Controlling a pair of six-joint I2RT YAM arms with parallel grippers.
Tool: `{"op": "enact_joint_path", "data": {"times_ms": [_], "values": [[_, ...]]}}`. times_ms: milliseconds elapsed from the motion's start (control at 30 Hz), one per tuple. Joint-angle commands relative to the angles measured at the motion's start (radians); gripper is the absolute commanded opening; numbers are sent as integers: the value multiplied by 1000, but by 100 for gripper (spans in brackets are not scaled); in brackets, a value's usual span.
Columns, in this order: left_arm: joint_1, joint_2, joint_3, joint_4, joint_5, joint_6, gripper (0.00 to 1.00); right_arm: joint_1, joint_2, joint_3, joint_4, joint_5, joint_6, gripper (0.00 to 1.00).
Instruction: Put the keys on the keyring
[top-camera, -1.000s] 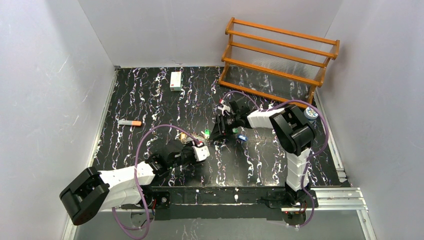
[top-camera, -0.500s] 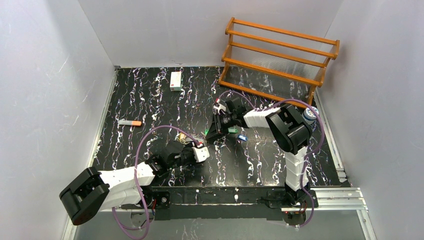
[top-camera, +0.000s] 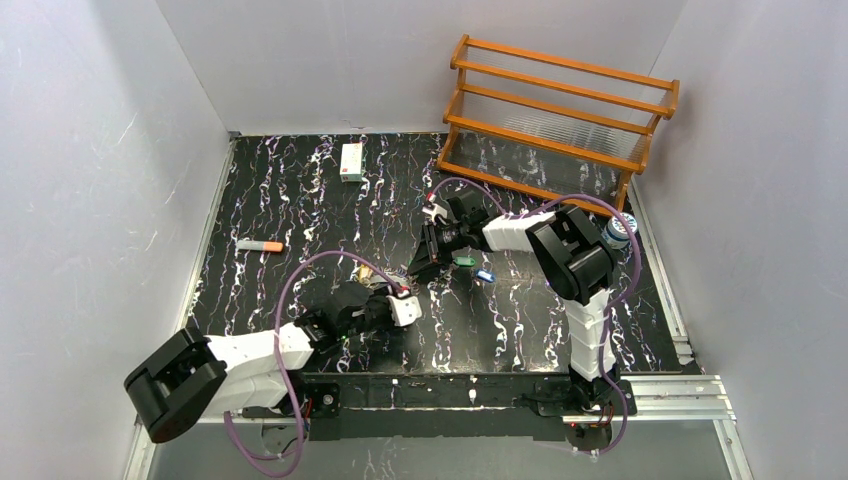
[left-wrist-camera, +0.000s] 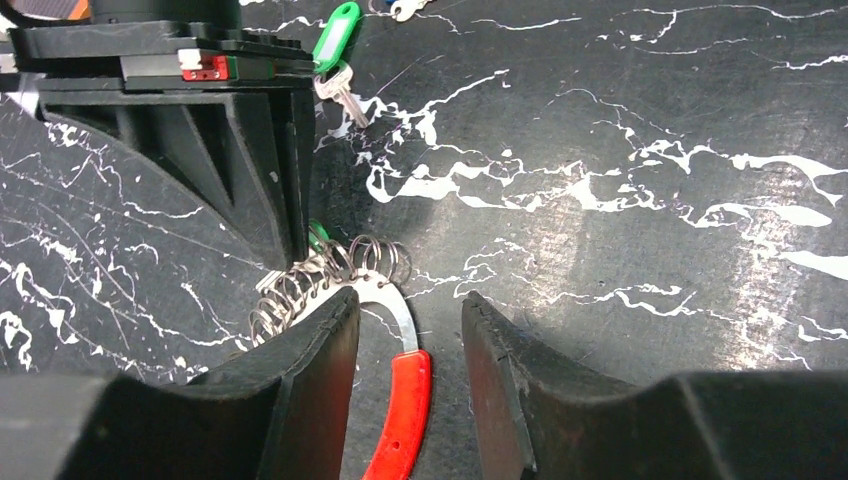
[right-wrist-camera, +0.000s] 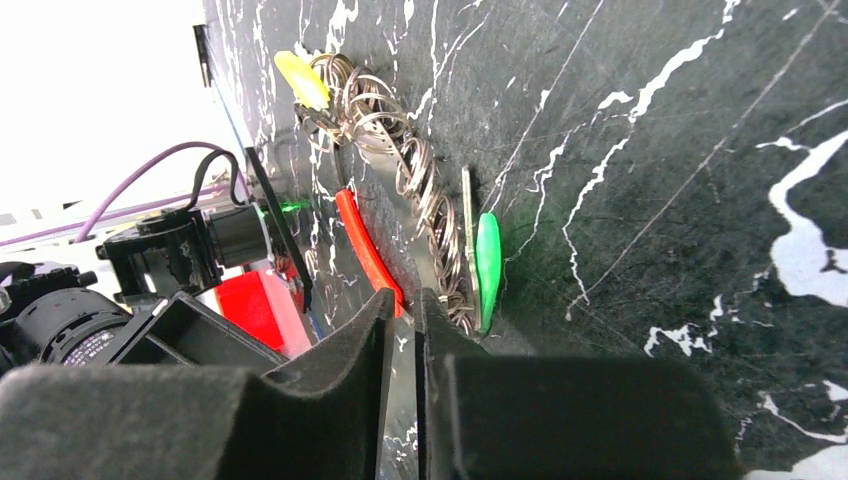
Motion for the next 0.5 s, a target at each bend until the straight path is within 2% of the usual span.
{"op": "enact_joint_path", "data": {"times_ms": [0, 300, 400, 467], "values": [[-16, 50, -16, 60, 30, 59, 40, 1, -46, 21, -20, 22, -50, 23], [-34, 175, -2, 114, 17, 174, 36, 3, -108, -89, -56, 52, -89, 34], [-39, 182, 1, 117, 0, 179, 35, 1, -128, -124, -54, 70, -91, 42], [-42, 172, -3, 118, -12, 179, 35, 2, -138, -140, -54, 77, -91, 44]]}}
